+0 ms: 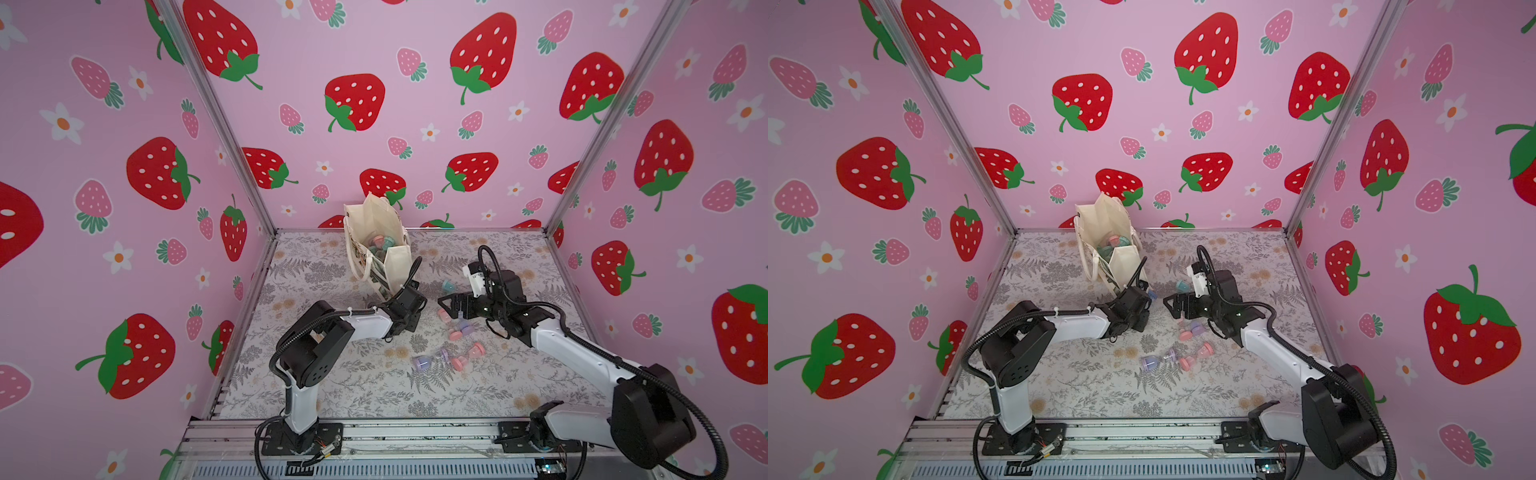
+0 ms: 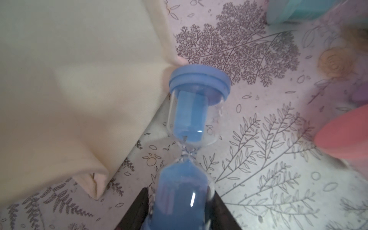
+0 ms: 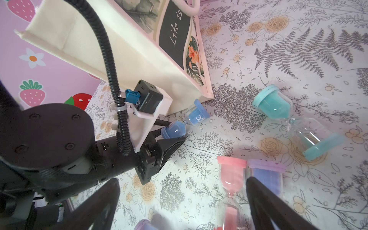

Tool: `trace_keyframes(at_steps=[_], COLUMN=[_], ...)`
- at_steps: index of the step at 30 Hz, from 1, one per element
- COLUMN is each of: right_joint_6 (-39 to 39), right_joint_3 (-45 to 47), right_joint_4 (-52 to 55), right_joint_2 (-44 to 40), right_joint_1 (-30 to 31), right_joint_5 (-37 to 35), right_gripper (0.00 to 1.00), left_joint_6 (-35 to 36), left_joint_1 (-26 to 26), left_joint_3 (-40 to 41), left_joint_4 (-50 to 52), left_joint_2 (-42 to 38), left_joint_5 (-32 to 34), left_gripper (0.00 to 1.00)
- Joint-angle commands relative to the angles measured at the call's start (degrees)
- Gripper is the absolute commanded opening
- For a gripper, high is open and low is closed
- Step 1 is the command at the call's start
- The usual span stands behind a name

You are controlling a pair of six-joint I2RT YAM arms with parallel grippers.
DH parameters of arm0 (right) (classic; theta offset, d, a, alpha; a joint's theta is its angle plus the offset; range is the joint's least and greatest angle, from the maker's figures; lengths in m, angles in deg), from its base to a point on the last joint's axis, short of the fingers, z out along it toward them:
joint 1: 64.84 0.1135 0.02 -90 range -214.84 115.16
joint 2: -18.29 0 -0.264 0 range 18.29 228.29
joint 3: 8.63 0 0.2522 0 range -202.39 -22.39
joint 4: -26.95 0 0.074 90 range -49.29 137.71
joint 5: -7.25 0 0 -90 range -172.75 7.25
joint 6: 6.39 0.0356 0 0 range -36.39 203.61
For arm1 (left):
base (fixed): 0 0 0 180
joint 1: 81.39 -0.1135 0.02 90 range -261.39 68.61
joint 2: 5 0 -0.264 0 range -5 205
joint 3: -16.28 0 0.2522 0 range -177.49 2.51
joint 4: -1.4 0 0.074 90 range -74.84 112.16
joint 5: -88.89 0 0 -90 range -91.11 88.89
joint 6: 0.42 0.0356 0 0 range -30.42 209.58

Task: Put the hourglass into the canvas bag
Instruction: Pick up the hourglass from the center of the board.

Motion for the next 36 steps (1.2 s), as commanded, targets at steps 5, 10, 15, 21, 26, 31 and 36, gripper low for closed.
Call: trace_keyframes(at_steps=[5,10,15,21,26,31,36], right_joint_6=[1.1,1.5,1.2,1.8,2.4,2.1,2.6], right_joint_3=[-0.4,-0.8,-1.3,-2.7,-3.1,-4.9,-7.1], right_joint_4=[-0.1,0.8,1.3,2.2,2.2,2.7,2.3], right_joint_2=[-1.3,-2.3,-3.6,-4.1,-5.2,-5.2,-4.9], right_joint_1=[-0.3,-0.4,-0.3,-0.4,-0.4,-0.3,0.1], right_joint_5=[0.4,0.5,0.7,2.0,3.0,4.7,5.9], right_gripper=[0.99,0.99,0.99,0.99,0.99,0.99,0.99], left_joint_6=[-0.3,-1.6,-3.4,-5.3,-6.7,-7.1,-7.2], left_joint_1=[0.3,0.4,0.4,0.4,0.4,0.3,0.1], left_joint_3=[1.0,3.1,5.1,6.4,6.0,5.6,1.7], left_joint_4=[-0.2,0.1,1.7,5.1,9.1,12.4,18.4], left_joint_2=[-5.8,-10.4,-15.2,-20.0,-23.8,-29.5,-34.1], left_joint_5=[-1.1,-2.9,-4.6,-6.1,-6.7,-8.0,-7.4], left_gripper=[0.41,0.39,0.38,0.37,0.37,0.37,0.36])
